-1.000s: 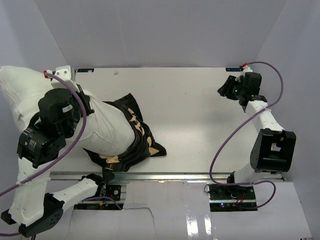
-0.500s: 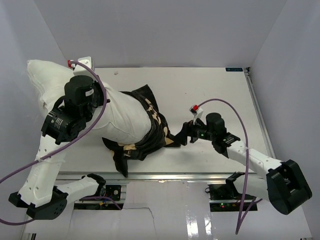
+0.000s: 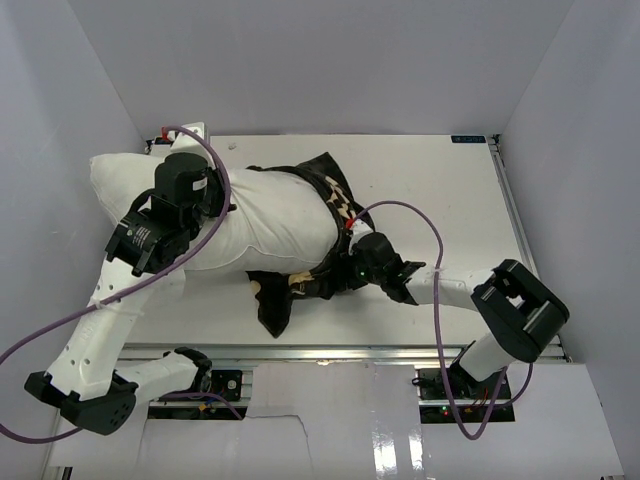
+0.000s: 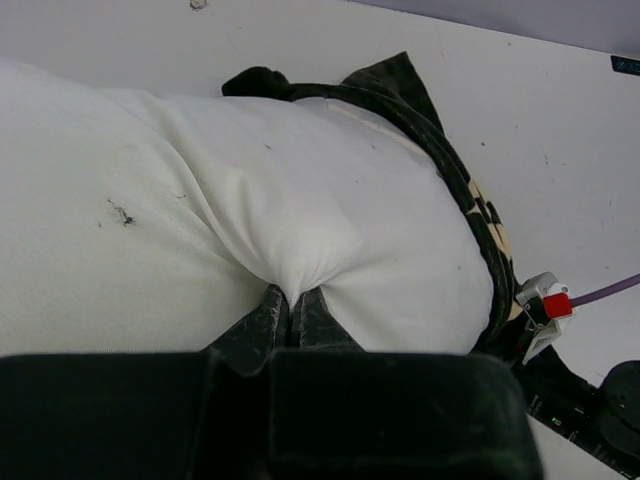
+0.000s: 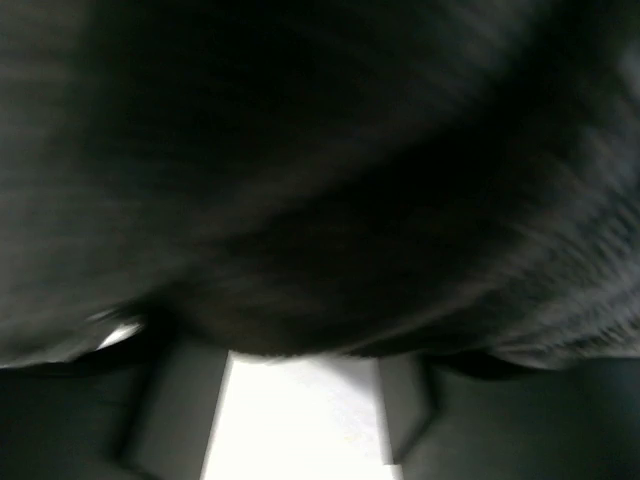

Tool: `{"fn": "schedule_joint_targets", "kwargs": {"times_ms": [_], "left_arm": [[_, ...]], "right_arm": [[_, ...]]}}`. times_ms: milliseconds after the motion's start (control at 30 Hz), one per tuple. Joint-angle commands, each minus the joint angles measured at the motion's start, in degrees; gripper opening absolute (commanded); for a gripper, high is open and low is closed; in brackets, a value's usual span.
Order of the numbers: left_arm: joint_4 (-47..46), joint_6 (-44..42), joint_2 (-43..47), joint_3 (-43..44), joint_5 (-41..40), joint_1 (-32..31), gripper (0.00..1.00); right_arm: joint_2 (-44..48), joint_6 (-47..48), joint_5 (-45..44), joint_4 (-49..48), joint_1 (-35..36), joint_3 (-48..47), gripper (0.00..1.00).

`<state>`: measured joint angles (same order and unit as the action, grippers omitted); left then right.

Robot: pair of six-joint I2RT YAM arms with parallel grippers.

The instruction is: Remove the pillowcase from the pillow

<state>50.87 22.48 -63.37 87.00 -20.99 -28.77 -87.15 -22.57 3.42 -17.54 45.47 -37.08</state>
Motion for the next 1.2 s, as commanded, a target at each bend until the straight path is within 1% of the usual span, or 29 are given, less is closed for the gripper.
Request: {"fn": "schedule_joint_targets", "kwargs": {"times_ms": [0, 67, 100, 133, 200, 300, 333, 400, 433, 533, 700, 767, 833, 900, 1000, 1067, 1167], "left_arm": [[-4.90, 0.29, 0.09, 0.10, -0.36, -0.14, 0.00], [-5.17, 0.02, -0.43, 0.27, -1.24, -0.23, 0.00], [-5.26, 0.02, -0.61, 0.27, -0.98, -0.23, 0.00], [-5.43, -0.07, -0.78, 0.10, -0.89, -0.14, 0.00], [-5.96, -0.51, -0.87, -0.08, -0.98, -0.14, 0.00], [-5.61, -2.00, -1.05, 0.45, -2.82, -0.14, 0.00], [-5.52, -2.26, -1.05, 0.71, -2.91, -0.23, 0.00], [-5.08, -2.44, -0.52, 1.41, -2.48, -0.14, 0.00], [-4.99, -2.53, -0.35, 1.59, -0.99, -0.14, 0.00], [-4.47, -2.53, 0.44, 1.85, 1.21, -0.23, 0.00], [-3.24, -2.62, 1.94, 2.91, 4.81, -0.14, 0.00], [-2.10, -3.06, 2.46, 3.87, 7.27, -0.14, 0.00], [-0.17, -3.58, 2.90, 5.98, 8.16, -0.14, 0.00], [1.15, -3.85, 2.91, 8.69, 8.08, -0.23, 0.00], [3.18, -4.29, 3.17, 10.81, 6.58, -0.14, 0.00], [4.23, -4.46, 2.99, 12.66, 5.10, -0.14, 0.00], [5.29, -4.90, 2.38, 14.42, 4.47, -0.14, 0.00]], "right_arm": [[-1.79, -3.01, -15.44, 0.57, 0.06, -1.77, 0.52], [-2.23, -3.88, -17.39, 0.58, -1.87, -1.68, 0.27], [-2.32, -3.97, -17.74, 0.58, -2.66, -1.68, 0.12], [-2.23, -3.98, -17.92, 0.84, -4.15, -1.85, 0.08], [-1.44, -4.06, -19.94, 1.19, -5.83, -1.42, 0.08], [1.54, -4.68, -21.35, 1.46, -11.70, 1.21, 0.08], [3.20, -5.03, -21.44, 1.28, -15.64, 2.96, 0.08], [4.71, -4.94, -21.00, 0.75, -19.44, 4.20, 0.08], [6.11, -4.59, -20.13, 0.67, -22.59, 5.08, 0.08], [7.35, -3.98, -18.02, 0.31, -27.96, 5.26, 0.08], [5.07, -2.57, -14.24, 0.40, -34.74, 1.59, 0.08], [3.23, -2.48, -11.17, 0.49, -39.65, -0.61, 0.08], [1.30, -2.66, -7.84, 0.58, -44.65, -2.02, 0.08], [-0.11, -2.31, -6.33, 1.62, -49.41, -4.74, 0.08], [-0.56, -1.87, -6.67, 3.30, -52.32, -7.47, 0.08], [-0.12, -3.00, -5.97, 3.30, -53.73, -7.48, 0.08], [-0.56, -3.54, -5.44, 3.56, -54.70, -9.14, 0.08]]}}
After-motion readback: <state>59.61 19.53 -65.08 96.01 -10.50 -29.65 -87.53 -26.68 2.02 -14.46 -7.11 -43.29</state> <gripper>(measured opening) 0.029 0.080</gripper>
